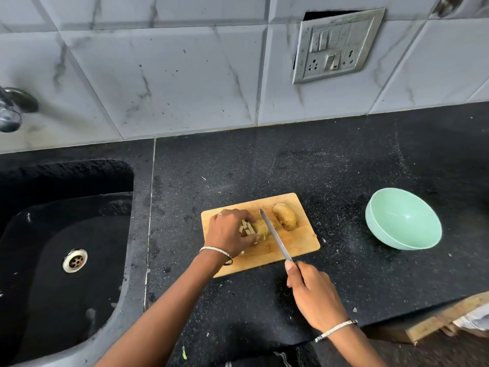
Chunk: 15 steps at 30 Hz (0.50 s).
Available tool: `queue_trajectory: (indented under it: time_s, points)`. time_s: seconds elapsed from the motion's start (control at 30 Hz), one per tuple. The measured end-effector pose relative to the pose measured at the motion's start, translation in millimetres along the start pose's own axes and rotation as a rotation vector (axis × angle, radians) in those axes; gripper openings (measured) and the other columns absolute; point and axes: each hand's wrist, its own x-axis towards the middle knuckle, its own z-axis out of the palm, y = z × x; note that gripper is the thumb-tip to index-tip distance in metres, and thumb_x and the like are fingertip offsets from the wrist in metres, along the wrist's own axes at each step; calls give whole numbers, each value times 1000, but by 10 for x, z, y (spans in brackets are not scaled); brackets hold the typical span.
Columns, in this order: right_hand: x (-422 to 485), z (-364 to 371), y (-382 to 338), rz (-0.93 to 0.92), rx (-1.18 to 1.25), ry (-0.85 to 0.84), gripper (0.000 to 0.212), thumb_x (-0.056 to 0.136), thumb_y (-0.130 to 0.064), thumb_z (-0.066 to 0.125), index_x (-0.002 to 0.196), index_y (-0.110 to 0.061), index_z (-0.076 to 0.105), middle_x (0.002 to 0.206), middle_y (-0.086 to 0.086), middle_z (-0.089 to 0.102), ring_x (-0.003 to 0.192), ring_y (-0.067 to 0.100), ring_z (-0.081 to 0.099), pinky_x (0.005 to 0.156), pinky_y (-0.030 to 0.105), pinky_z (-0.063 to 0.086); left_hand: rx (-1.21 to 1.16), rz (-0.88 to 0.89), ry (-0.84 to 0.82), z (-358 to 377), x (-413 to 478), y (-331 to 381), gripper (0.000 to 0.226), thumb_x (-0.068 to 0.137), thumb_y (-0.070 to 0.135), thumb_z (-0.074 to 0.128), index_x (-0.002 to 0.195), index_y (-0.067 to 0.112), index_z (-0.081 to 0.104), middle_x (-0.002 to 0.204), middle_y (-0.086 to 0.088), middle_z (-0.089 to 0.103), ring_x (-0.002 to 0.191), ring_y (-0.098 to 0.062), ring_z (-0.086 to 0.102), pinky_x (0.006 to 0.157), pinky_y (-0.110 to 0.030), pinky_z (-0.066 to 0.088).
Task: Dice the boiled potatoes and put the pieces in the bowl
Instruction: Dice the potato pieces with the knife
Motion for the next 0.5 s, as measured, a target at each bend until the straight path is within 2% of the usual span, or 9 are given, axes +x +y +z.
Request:
queue_trajectory:
  time_s: [0.13, 0.3, 0.5]
  points:
    - [-24, 15, 37, 7, 5, 5, 46, 102, -49, 30, 80, -18, 56, 69, 0, 60, 71, 22, 60, 71, 40, 47, -37, -14, 47, 65, -5, -8, 35, 66, 49, 79, 94, 32, 65, 90, 9, 67, 90, -17, 57, 77, -33, 46]
    - [-54, 79, 58, -30, -13, -26, 45, 102, -50, 29, 82, -20, 55, 70, -2, 61, 70, 20, 60, 71, 39, 48, -51, 12, 34, 84, -20, -75, 39, 62, 47, 82, 93, 32, 63, 88, 11, 65, 89, -16, 57, 79, -37, 48]
    - [-43, 196, 97, -41, -83, -47, 43, 102, -52, 24, 84, -24, 50, 84, -5, 66, 82, 21, 63, 77, 40, 49, -47, 37, 51, 82, -30, -103, 25, 67, 42, 81, 85, 32, 66, 82, 15, 64, 89, -14, 56, 80, -38, 48]
